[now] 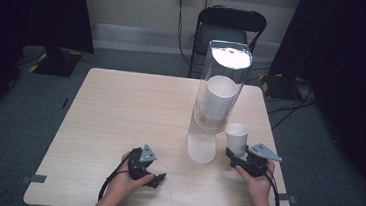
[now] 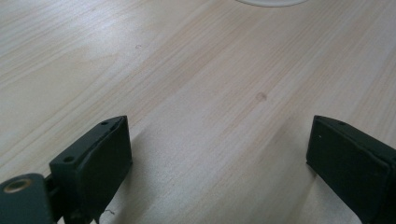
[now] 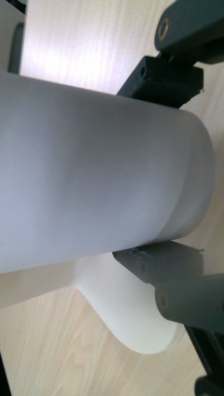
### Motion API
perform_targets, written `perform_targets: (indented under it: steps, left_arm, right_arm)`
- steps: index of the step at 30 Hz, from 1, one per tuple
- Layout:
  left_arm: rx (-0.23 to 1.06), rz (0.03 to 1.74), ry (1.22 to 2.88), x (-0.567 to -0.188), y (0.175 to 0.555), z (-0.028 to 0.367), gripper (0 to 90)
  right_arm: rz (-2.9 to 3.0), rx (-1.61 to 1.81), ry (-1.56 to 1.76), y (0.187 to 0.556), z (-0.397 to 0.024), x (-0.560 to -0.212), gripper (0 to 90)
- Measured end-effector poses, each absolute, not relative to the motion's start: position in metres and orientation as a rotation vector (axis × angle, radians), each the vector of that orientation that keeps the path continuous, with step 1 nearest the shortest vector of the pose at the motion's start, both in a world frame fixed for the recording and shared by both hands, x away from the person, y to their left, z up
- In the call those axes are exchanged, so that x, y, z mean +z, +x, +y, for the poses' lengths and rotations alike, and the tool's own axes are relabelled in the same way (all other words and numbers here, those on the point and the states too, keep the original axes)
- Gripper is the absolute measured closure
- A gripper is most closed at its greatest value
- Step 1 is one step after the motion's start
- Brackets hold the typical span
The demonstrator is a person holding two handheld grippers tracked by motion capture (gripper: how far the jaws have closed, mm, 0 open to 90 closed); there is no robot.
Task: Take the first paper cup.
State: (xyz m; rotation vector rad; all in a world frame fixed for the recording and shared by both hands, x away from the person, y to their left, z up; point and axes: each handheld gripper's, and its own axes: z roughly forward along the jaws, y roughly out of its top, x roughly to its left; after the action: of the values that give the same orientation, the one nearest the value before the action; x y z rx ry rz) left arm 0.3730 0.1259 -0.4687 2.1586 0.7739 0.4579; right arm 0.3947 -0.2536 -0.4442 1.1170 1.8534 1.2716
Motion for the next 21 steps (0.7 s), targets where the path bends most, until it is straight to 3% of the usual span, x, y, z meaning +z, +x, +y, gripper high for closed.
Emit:
perform_targets:
  steps: [21]
  left_arm:
    - [0.448, 0.767, 2.154, -0.4688, 0.3728, 0.1277, 7.5]
  right_arm:
    - [1.908, 1.268, 1.137, 0.394, -0.2621, -0.4537, 34.0]
